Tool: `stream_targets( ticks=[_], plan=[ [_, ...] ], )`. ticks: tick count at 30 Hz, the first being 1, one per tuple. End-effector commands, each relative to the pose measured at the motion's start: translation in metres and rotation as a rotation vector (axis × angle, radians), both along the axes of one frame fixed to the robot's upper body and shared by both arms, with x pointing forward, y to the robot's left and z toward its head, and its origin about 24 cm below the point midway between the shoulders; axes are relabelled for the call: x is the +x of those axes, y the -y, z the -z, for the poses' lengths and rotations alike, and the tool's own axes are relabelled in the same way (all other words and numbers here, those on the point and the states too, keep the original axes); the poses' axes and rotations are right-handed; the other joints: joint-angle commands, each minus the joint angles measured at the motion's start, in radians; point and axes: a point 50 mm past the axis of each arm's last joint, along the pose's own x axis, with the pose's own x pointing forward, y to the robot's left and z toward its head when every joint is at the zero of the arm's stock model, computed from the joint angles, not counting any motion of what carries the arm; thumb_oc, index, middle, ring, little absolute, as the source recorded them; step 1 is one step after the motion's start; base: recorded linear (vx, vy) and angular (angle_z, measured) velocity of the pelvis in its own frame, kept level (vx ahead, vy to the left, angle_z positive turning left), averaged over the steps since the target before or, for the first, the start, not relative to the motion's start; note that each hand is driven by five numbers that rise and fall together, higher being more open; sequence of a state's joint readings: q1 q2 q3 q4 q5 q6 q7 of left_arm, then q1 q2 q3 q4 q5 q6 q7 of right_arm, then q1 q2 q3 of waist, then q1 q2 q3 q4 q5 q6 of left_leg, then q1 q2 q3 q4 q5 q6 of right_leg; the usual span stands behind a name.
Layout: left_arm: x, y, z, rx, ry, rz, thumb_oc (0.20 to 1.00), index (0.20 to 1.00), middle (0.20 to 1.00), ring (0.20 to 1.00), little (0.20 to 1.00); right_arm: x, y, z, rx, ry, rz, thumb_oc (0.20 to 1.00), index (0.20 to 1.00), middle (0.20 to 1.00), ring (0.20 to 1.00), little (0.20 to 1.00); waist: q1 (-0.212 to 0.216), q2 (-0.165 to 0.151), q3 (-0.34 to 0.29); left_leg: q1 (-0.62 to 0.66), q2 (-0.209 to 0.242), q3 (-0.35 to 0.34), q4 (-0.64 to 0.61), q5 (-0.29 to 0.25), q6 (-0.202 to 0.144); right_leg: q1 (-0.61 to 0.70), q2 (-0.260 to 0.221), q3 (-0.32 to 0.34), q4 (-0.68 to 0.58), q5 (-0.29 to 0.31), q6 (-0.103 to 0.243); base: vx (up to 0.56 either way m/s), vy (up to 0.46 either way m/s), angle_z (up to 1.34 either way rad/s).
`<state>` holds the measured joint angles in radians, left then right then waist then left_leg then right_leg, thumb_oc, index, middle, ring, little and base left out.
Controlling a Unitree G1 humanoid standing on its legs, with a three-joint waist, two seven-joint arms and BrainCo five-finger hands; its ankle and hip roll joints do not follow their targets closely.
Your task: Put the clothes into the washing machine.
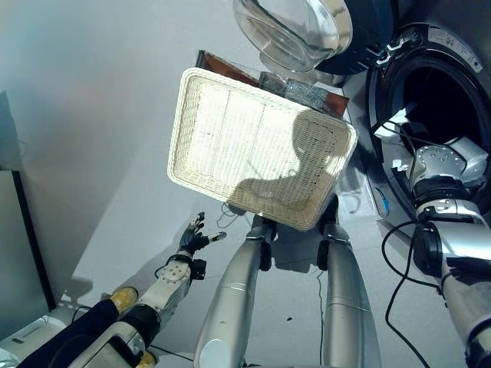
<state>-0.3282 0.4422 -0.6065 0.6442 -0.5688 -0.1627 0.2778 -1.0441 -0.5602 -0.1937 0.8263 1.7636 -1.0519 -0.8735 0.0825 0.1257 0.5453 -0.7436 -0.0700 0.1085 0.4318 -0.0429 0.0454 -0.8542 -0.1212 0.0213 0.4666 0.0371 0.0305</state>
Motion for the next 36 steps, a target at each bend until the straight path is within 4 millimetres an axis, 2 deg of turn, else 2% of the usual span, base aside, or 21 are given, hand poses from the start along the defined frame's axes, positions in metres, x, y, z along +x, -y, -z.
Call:
stream_targets(
  ticks=[1,2,4,6,9,11,12,14,17,22,25,26,27,28,29,30,31,34,35,36],
  plan=[
    [-0.013,0.001,0.016,-0.051,-0.064,-0.078,1.000,1.000,1.000,1.000,1.000,-0.030,0.067,-0.045,-0.472,0.221,-0.049,1.000,1.000,1.000,1.000,1.000,-0.110,0.091,-0.025,0.018,0.004,-0.053,-0.108,0.074,-0.080,0.023,0.088,-0.076,0.055,-0.109,-0.005,-0.02,-0.011,0.08],
    [-0.014,0.001,0.017,-0.050,-0.068,-0.077,1.000,1.000,1.000,1.000,1.000,-0.030,0.067,-0.044,-0.472,0.217,-0.050,1.000,1.000,1.000,1.000,1.000,-0.111,0.090,-0.025,0.026,0.002,-0.054,-0.105,0.064,-0.080,0.030,0.087,-0.076,0.060,-0.120,-0.004,-0.07,-0.023,0.10],
    [-0.012,0.002,0.018,-0.045,-0.066,-0.097,1.000,1.000,1.000,1.000,1.000,0.023,0.002,-0.034,-0.681,0.291,-0.540,1.000,1.000,1.000,1.000,1.000,-0.100,0.097,-0.025,0.014,0.001,-0.050,-0.137,0.084,-0.080,0.016,0.093,-0.083,0.043,-0.112,-0.005,-0.05,-0.007,-0.04],
    [-0.011,0.002,0.018,-0.046,-0.062,-0.103,1.000,1.000,1.000,1.000,1.000,0.026,-0.004,-0.034,-0.713,0.305,-0.581,1.000,1.000,1.000,1.000,1.000,-0.098,0.097,-0.025,0.005,0.003,-0.049,-0.145,0.098,-0.080,0.008,0.095,-0.085,0.034,-0.098,-0.006,-0.04,0.003,-0.08],
    [-0.014,0.003,0.026,-0.049,-0.074,-0.138,1.000,1.000,1.000,1.000,1.000,0.041,-0.038,-0.012,-0.836,0.401,-0.732,1.000,1.000,1.000,1.000,1.000,-0.097,0.087,-0.025,0.010,0.005,-0.047,-0.164,0.096,-0.084,0.011,0.104,-0.088,0.029,-0.113,-0.006,-0.04,0.003,-0.14],
    [-0.012,0.004,0.026,-0.049,-0.071,-0.144,1.000,1.000,1.000,1.000,1.000,0.043,-0.044,-0.008,-0.840,0.436,-0.741,1.000,1.000,1.000,1.000,1.000,-0.095,0.085,-0.025,-0.001,0.008,-0.049,-0.171,0.109,-0.085,0.003,0.109,-0.089,0.021,-0.099,-0.006,-0.05,0.002,-0.09],
    [-0.014,0.006,0.030,-0.055,-0.081,-0.154,1.000,1.000,1.000,1.000,1.000,0.044,-0.052,0.004,-0.834,0.480,-0.741,1.000,1.000,1.000,1.000,1.000,-0.095,0.079,-0.025,0.007,0.009,-0.049,-0.175,0.102,-0.086,0.009,0.114,-0.089,0.028,-0.112,-0.004,-0.05,0.019,-0.10],
    [-0.012,0.010,0.030,-0.067,-0.076,-0.158,1.000,1.000,1.000,1.000,1.000,0.046,-0.058,0.009,-0.826,0.511,-0.723,1.000,1.000,1.000,1.000,1.000,-0.091,0.078,-0.025,-0.001,0.010,-0.050,-0.190,0.118,-0.086,0.004,0.119,-0.091,0.013,-0.096,-0.003,-0.06,0.031,-0.03],
    [-0.013,0.014,0.030,-0.079,-0.074,-0.158,1.000,1.000,1.000,1.000,1.000,0.046,-0.061,0.015,-0.818,0.515,-0.692,1.000,1.000,1.000,1.000,1.000,-0.089,0.079,-0.025,0.000,0.012,-0.051,-0.201,0.123,-0.087,0.004,0.120,-0.091,0.004,-0.090,-0.001,-0.02,0.029,-0.01],
    [-0.015,0.023,0.032,-0.112,-0.070,-0.161,1.000,1.000,1.000,1.000,1.000,0.039,-0.085,0.049,-0.766,0.534,-0.594,1.000,1.000,1.000,1.000,1.000,-0.091,0.080,-0.025,0.000,0.013,-0.054,-0.232,0.138,-0.088,0.006,0.121,-0.084,-0.024,-0.076,0.005,-0.04,0.061,0.03],
    [-0.016,0.024,0.033,-0.113,-0.075,-0.161,1.000,1.000,1.000,1.000,1.000,0.038,-0.088,0.054,-0.757,0.526,-0.592,1.000,1.000,1.000,1.000,1.000,-0.093,0.079,-0.025,0.009,0.011,-0.054,-0.234,0.131,-0.087,0.015,0.119,-0.082,-0.024,-0.085,0.006,-0.01,0.023,-0.01],
    [-0.015,0.029,0.033,-0.126,-0.069,-0.168,1.000,1.000,1.000,1.000,1.000,0.035,-0.108,0.076,-0.726,0.517,-0.615,1.000,1.000,1.000,1.000,1.000,-0.096,0.078,-0.025,-0.003,0.013,-0.053,-0.251,0.151,-0.086,0.005,0.123,-0.078,-0.045,-0.063,0.005,-0.05,0.101,-0.02],
    [-0.015,0.031,0.033,-0.131,-0.067,-0.168,1.000,1.000,1.000,1.000,1.000,0.033,-0.115,0.088,-0.720,0.497,-0.639,1.000,1.000,1.000,1.000,1.000,-0.096,0.078,-0.025,-0.005,0.013,-0.054,-0.255,0.154,-0.085,0.003,0.122,-0.076,-0.049,-0.059,0.006,-0.08,0.123,-0.02],
    [-0.015,0.033,0.033,-0.138,-0.068,-0.170,1.000,1.000,1.000,1.000,1.000,0.031,-0.122,0.097,-0.728,0.490,-0.656,1.000,1.000,1.000,1.000,1.000,-0.097,0.078,-0.025,-0.007,0.012,-0.053,-0.257,0.157,-0.086,0.001,0.121,-0.075,-0.053,-0.057,0.006,-0.02,0.062,-0.02],
    [-0.015,0.033,0.033,-0.138,-0.068,-0.170,1.000,1.000,1.000,1.000,1.000,0.031,-0.122,0.097,-0.728,0.490,-0.656,1.000,1.000,1.000,1.000,1.000,-0.097,0.078,-0.025,-0.007,0.012,-0.053,-0.257,0.157,-0.086,0.001,0.121,-0.075,-0.053,-0.057,0.006,0.00,0.060,-0.03],
    [-0.017,0.035,0.035,-0.141,-0.073,-0.170,1.000,1.000,1.000,1.000,1.000,0.028,-0.129,0.110,-0.756,0.436,-0.708,1.000,1.000,1.000,1.000,1.000,-0.100,0.078,-0.025,0.000,0.009,-0.053,-0.259,0.151,-0.086,0.008,0.118,-0.072,-0.053,-0.065,0.007,-0.02,0.058,-0.03],
    [-0.015,0.037,0.034,-0.146,-0.070,-0.172,1.000,1.000,1.000,1.000,1.000,0.028,-0.135,0.115,-0.804,0.392,-0.754,1.000,1.000,1.000,1.000,1.000,-0.100,0.079,-0.025,-0.011,0.011,-0.051,-0.263,0.162,-0.086,0.000,0.118,-0.072,-0.063,-0.050,0.007,0.00,0.070,-0.01],
    [-0.016,0.038,0.035,-0.151,-0.077,-0.176,1.000,1.000,1.000,1.000,1.000,0.026,-0.143,0.125,-0.964,0.222,-0.884,1.000,1.000,1.000,1.000,1.000,-0.100,0.078,-0.025,-0.004,0.006,-0.052,-0.266,0.157,-0.086,0.008,0.111,-0.073,-0.067,-0.055,0.010,0.00,0.049,-0.01],
    [-0.014,0.039,0.034,-0.151,-0.078,-0.174,1.000,1.000,1.000,1.000,1.000,0.027,-0.144,0.132,-1.065,0.068,-0.974,1.000,1.000,1.000,1.000,1.000,-0.096,0.077,-0.025,-0.009,0.005,-0.051,-0.266,0.159,-0.088,0.005,0.107,-0.078,-0.072,-0.051,0.011,-0.01,0.030,-0.01],
    [-0.014,0.039,0.034,-0.151,-0.077,-0.174,1.000,1.000,1.000,1.000,1.000,0.027,-0.145,0.131,-1.066,0.066,-0.975,1.000,1.000,1.000,1.000,1.000,-0.096,0.077,-0.025,-0.009,0.005,-0.052,-0.266,0.159,-0.088,0.005,0.107,-0.078,-0.073,-0.050,0.011,0.00,0.000,0.00]
  ],
)
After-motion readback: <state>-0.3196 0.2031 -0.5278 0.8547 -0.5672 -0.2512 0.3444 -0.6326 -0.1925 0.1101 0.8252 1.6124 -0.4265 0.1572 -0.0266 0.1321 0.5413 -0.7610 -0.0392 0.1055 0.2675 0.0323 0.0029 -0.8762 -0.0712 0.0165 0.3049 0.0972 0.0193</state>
